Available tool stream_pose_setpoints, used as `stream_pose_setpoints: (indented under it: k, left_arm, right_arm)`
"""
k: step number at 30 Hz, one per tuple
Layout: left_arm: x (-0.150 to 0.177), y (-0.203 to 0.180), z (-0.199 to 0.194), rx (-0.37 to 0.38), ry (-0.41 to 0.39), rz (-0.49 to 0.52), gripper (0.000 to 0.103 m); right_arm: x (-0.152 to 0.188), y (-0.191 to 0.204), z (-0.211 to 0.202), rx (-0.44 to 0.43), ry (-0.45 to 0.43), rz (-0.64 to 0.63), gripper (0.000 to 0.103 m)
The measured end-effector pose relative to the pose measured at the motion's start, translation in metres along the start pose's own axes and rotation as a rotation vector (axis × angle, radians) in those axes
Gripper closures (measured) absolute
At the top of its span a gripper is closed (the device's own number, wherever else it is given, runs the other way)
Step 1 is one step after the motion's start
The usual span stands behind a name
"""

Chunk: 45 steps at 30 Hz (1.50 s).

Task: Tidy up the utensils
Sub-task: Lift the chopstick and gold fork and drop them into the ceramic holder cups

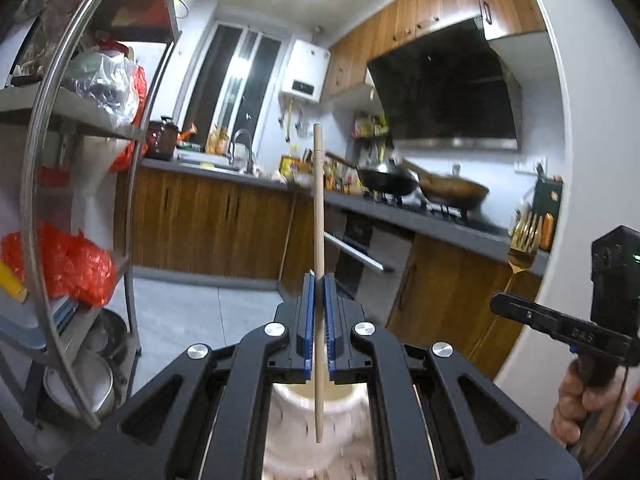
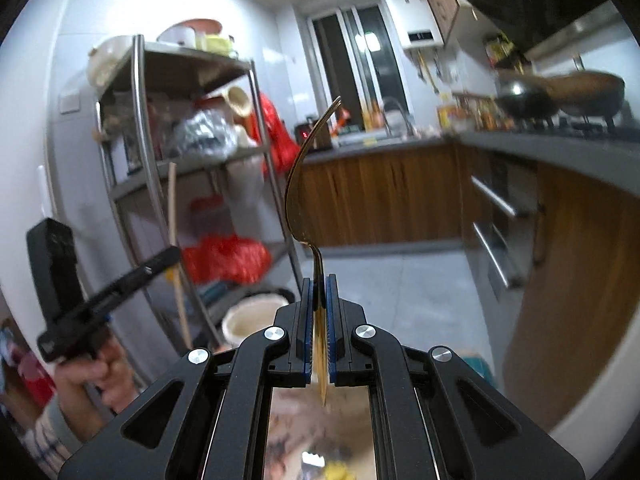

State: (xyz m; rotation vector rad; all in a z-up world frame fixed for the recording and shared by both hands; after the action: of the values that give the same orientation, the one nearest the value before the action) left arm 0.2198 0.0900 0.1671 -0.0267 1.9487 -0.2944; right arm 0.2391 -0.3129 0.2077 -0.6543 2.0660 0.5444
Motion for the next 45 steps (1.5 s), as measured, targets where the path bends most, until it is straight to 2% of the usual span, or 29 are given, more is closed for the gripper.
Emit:
stream_pose_setpoints:
  k: [3, 6, 10, 14, 18, 24, 32, 38, 45]
  left_arm:
    - [-0.006, -0.001, 0.017, -0.012, -0.036, 0.007, 0.099]
    - [-0.004, -0.001, 0.039, -0.003, -0.022, 0.000, 0.099]
    - [0.013, -0.004, 0.071, -0.003, 0.071, 0.002, 0.099]
    - [0.029, -0.011, 0.082, -0.011, 0.162, 0.021, 0.099]
    - [0.038, -0.017, 0.085, -0.045, 0.219, 0.046, 0.099]
    - [0.042, -0.016, 0.094, -0.079, 0.267, 0.027, 0.099]
    - [0.043, -0.013, 0.094, -0.138, 0.274, 0.027, 0.098]
    - [0.044, -0.012, 0.095, -0.173, 0.272, 0.027, 0.098]
    - [0.043, -0.013, 0.095, -0.181, 0.265, 0.040, 0.097]
  right_arm:
    - [-0.007, 0.003, 0.016, 0.000, -0.016, -0.025, 0.096]
    - [-0.007, 0.002, 0.039, -0.003, 0.018, -0.033, 0.096]
    - [0.001, 0.008, 0.059, 0.017, 0.080, -0.069, 0.096]
    - [0.011, 0.005, 0.071, 0.012, 0.145, -0.061, 0.096]
    - [0.018, 0.004, 0.081, -0.001, 0.193, -0.048, 0.096]
    - [0.024, 0.007, 0.099, 0.002, 0.255, -0.050, 0.096]
    - [0.021, -0.002, 0.117, -0.008, 0.295, -0.020, 0.096]
    - [0.019, -0.005, 0.129, -0.022, 0.293, 0.002, 0.096]
    - [0.020, -0.020, 0.142, -0.037, 0.286, 0.070, 0.096]
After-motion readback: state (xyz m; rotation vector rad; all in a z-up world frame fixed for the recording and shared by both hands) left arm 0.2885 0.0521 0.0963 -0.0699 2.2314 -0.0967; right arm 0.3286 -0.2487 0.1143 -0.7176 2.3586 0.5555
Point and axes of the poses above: each gripper's, at about its wrist camera, not at the fingertips, and z roughly the way its jaws point, y to its left, x to its underside, the point moved 2 cm from there along z, roughly the way its jaws point, and after that the axes turned 15 degrees about y, right-handed, at the moved point
